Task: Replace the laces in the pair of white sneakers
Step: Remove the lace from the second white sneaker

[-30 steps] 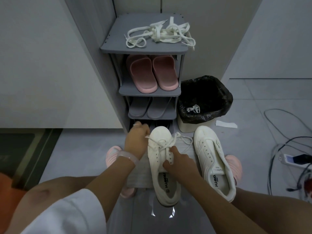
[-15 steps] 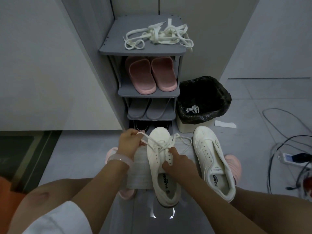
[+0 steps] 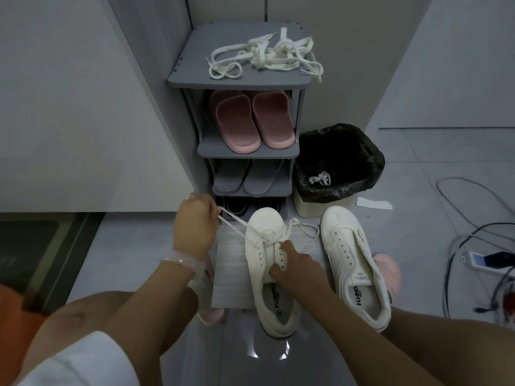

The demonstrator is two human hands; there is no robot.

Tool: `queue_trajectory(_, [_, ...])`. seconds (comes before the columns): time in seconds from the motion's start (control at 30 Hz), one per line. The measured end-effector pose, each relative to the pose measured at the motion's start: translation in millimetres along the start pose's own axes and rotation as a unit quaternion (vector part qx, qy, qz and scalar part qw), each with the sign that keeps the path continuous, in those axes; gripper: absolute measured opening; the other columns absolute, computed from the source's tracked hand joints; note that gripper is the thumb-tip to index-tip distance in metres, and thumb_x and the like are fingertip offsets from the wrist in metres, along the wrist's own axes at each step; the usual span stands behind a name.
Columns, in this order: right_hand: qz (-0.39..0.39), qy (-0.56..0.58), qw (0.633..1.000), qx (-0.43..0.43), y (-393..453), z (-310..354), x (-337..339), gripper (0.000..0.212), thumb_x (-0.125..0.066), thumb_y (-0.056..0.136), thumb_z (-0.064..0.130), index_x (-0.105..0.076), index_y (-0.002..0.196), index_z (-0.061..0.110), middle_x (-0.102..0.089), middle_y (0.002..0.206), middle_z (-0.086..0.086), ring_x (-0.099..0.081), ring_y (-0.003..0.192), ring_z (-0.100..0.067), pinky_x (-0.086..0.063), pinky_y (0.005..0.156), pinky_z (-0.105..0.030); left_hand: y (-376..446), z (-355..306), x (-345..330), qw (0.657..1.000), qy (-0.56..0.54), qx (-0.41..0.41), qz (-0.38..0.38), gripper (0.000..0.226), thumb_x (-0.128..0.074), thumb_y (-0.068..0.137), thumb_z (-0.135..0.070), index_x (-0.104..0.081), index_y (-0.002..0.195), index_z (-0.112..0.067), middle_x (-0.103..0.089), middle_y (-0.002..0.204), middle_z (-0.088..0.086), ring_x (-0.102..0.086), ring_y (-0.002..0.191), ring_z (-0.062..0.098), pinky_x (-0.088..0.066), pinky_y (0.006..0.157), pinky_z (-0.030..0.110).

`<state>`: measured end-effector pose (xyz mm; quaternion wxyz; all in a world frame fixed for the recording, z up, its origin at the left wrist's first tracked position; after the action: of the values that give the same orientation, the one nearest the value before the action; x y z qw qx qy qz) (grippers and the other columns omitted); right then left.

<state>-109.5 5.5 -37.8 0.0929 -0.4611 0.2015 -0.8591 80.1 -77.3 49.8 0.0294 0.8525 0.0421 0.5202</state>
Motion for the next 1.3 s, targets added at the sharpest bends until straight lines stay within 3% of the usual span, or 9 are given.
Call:
queue_trajectory(0.13, [0.003,0.007,1.0,-0.001,-1,-2,0,0.052,-0.048,0.086,0.041,-0.03,0.132,0.026,-0.059,0.105,-0.009,-0.058,0.094,-0.029,-0.045,0.074,-0.033,-31,12,-57,0.95,-0.23,0.184,0.099,0.032,-0.061,0.087,-0.019,-0.052,0.115,-0.006,-0.052,0.106,0.01,-0.052,0.101,0.027,-0.038,0.08,0.025])
queue_trajectory(0.2, [-0.003,0.011,1.0,0.004,-2,-2,0,0.051,-0.048,0.086,0.041,-0.031,0.13,0.026,-0.059,0.105,-0.009,-0.058,0.094,-0.03,-0.045,0.074,-0.033,-49,21,-74,0.936,-0.222,0.251,0.103,0.049,-0.064,0.085,-0.024,-0.043,0.126,-0.007,-0.048,0.12,0.014,-0.046,0.116,0.031,-0.038,0.093,0.033])
queue_trajectory(0.37, [-0.016,0.005,1.0,0.008,-1,-2,-2,0.05,-0.047,0.085,0.043,-0.032,0.129,0.026,-0.059,0.108,-0.009,-0.057,0.097,-0.03,-0.044,0.076,-0.035,-69,10,-100,0.934,-0.215,0.239,0.156,0.028,-0.058,0.088,-0.035,-0.056,0.078,-0.008,-0.058,0.08,0.003,-0.054,0.081,0.021,-0.037,0.072,0.026])
queue_trajectory(0.5, [-0.011,0.0,1.0,0.003,0,-1,-3,0.053,-0.048,0.085,0.043,-0.03,0.132,0.026,-0.058,0.113,-0.009,-0.057,0.101,-0.03,-0.045,0.081,-0.037,-56,-11,-95,0.948,-0.239,0.172,0.117,0.02,-0.063,0.086,-0.024,-0.064,0.09,-0.004,-0.061,0.084,0.001,-0.054,0.077,0.012,-0.034,0.06,0.013])
queue_trajectory(0.63, [-0.011,-0.002,1.0,0.0,0,-1,-2,0.051,-0.048,0.085,0.042,-0.031,0.13,0.025,-0.059,0.111,-0.009,-0.058,0.099,-0.03,-0.045,0.078,-0.036,-48,-21,-90,0.977,-0.157,0.078,0.12,0.013,-0.057,0.088,-0.009,-0.062,0.09,0.002,-0.063,0.09,0.014,-0.054,0.082,0.019,-0.031,0.066,0.015])
queue_trajectory(0.8, [-0.003,-0.002,1.0,0.003,0,-2,-3,0.055,-0.047,0.087,0.043,-0.028,0.135,0.025,-0.059,0.11,-0.01,-0.058,0.098,-0.029,-0.046,0.079,-0.035,-22,16,-50,0.944,-0.261,0.192,-0.06,0.015,-0.053,0.091,-0.008,-0.061,0.095,0.004,-0.063,0.092,0.023,-0.059,0.088,0.036,-0.043,0.074,0.031])
queue_trajectory(0.9, [-0.005,-0.009,1.0,0.002,0,-1,-3,0.054,-0.046,0.087,0.043,-0.029,0.135,0.025,-0.058,0.111,-0.01,-0.058,0.099,-0.029,-0.044,0.077,-0.034,-27,28,-64,0.923,-0.286,0.254,0.041,0.019,-0.055,0.091,-0.018,-0.06,0.095,0.0,-0.062,0.095,0.021,-0.059,0.09,0.034,-0.047,0.081,0.036])
queue_trajectory(1.03, [-0.013,-0.006,1.0,0.003,-1,-1,-2,0.053,-0.047,0.087,0.042,-0.029,0.134,0.025,-0.058,0.113,-0.009,-0.057,0.1,-0.03,-0.041,0.075,-0.033,-53,11,-97,0.913,-0.274,0.205,0.221,0.026,-0.059,0.089,-0.029,-0.062,0.073,-0.008,-0.062,0.078,0.009,-0.055,0.072,0.018,-0.044,0.071,0.027])
queue_trajectory(1.3, [-0.011,0.001,1.0,0.003,-1,-1,-4,0.055,-0.047,0.087,0.043,-0.027,0.135,0.025,-0.057,0.114,-0.009,-0.057,0.102,-0.03,-0.042,0.077,-0.033,-42,-12,-89,0.973,-0.164,0.036,0.16,0.01,-0.058,0.088,-0.011,-0.059,0.081,-0.004,-0.053,0.078,0.003,-0.046,0.074,0.016,-0.024,0.059,0.019])
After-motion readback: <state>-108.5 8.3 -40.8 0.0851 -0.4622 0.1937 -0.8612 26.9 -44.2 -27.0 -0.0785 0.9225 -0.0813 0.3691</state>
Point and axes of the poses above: each hand's wrist, its own y-axis towards the middle knuckle, its own x-axis out of the back of the hand, z = x × y, the point moved 6 cm from there along y, towards the middle knuckle
